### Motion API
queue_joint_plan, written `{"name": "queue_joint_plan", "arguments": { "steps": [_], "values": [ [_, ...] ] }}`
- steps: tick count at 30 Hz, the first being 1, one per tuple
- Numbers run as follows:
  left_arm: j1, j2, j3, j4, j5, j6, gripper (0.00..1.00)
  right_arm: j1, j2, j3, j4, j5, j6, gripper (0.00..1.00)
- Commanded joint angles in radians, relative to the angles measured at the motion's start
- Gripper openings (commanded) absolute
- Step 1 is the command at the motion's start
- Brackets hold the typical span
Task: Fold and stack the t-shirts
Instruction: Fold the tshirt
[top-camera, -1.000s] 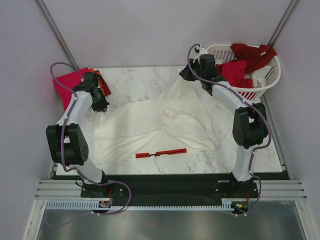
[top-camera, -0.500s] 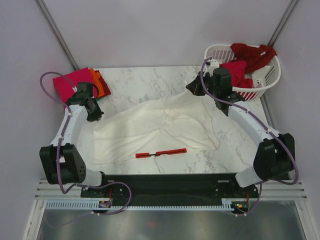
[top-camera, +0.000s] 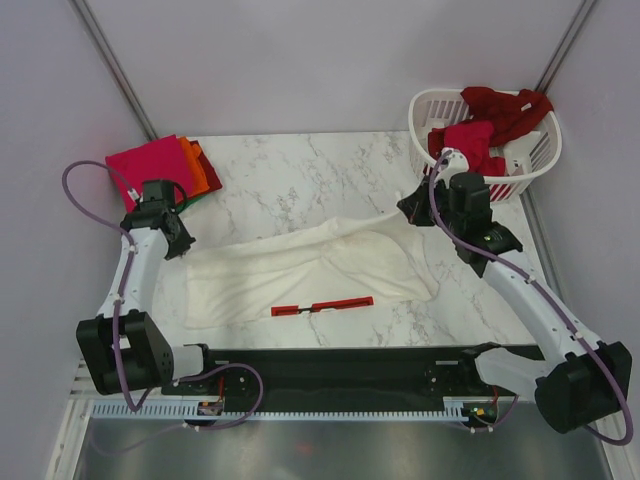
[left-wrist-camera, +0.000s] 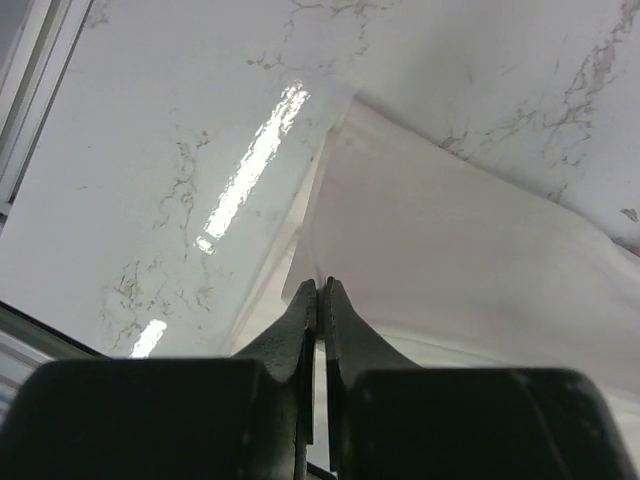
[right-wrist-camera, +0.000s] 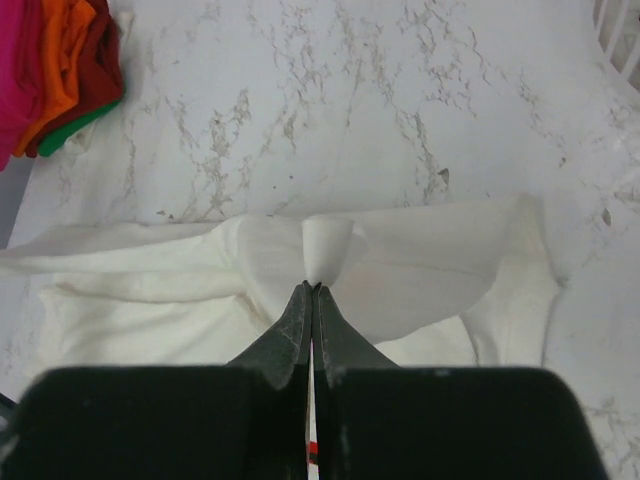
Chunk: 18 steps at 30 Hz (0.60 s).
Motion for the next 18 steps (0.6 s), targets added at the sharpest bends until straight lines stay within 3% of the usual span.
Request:
{"name": "queue_joint_plan", "arguments": {
  "steps": [1, 18],
  "values": [
    [0.022, -0.046, -0.015, 0.004, -0.102, -0.025, 0.06, -0.001, -0.049, -0.035, -0.070, 0.098, 0.021, 0.00],
    [0.036, -0.121, -0.113, 0.005, -0.044, -0.033, 0.07, -0.001, -0.171, -0.164, -0.166, 0.217, 0.059, 0.00]
  ]
}}
